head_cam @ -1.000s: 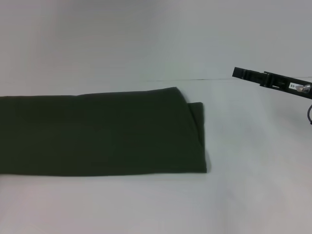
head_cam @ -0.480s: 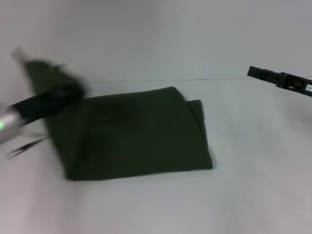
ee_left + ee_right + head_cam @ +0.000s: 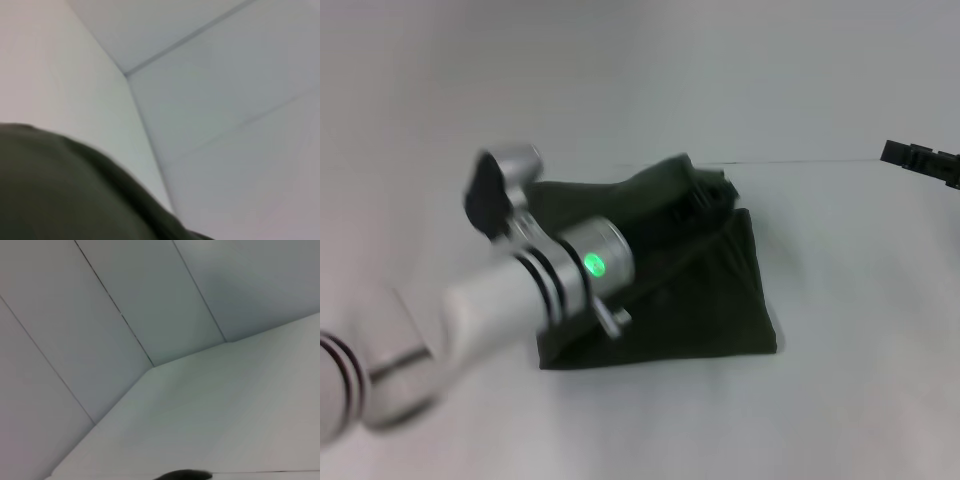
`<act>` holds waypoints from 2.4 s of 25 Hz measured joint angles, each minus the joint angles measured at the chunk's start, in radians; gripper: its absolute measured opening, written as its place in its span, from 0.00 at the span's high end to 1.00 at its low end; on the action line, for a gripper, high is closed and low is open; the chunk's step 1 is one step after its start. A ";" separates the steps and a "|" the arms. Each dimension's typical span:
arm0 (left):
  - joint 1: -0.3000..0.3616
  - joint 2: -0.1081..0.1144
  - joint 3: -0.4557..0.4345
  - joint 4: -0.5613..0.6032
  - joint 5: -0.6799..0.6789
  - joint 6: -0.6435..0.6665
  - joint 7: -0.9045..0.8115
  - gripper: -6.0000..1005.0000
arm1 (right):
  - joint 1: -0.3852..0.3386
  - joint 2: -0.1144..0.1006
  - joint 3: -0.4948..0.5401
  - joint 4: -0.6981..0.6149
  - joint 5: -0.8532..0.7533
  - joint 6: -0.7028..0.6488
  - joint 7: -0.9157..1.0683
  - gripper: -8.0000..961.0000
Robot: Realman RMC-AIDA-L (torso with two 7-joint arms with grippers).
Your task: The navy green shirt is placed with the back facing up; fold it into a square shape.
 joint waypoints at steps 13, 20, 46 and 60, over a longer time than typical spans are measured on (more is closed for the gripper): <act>0.082 -0.001 -0.277 -0.147 0.256 0.298 0.253 0.69 | 0.006 -0.009 -0.008 0.005 -0.014 0.034 0.005 0.30; 0.161 0.004 -0.291 0.023 0.281 0.427 0.178 0.35 | 0.039 -0.030 -0.015 0.001 -0.112 0.043 0.156 0.30; 0.420 0.010 -0.090 0.468 0.288 0.548 0.323 0.07 | 0.372 0.171 -0.218 0.248 -0.250 0.586 0.207 0.30; 0.433 0.009 -0.086 0.477 0.288 0.519 0.323 0.07 | 0.380 0.177 -0.222 0.354 -0.167 0.652 0.127 0.30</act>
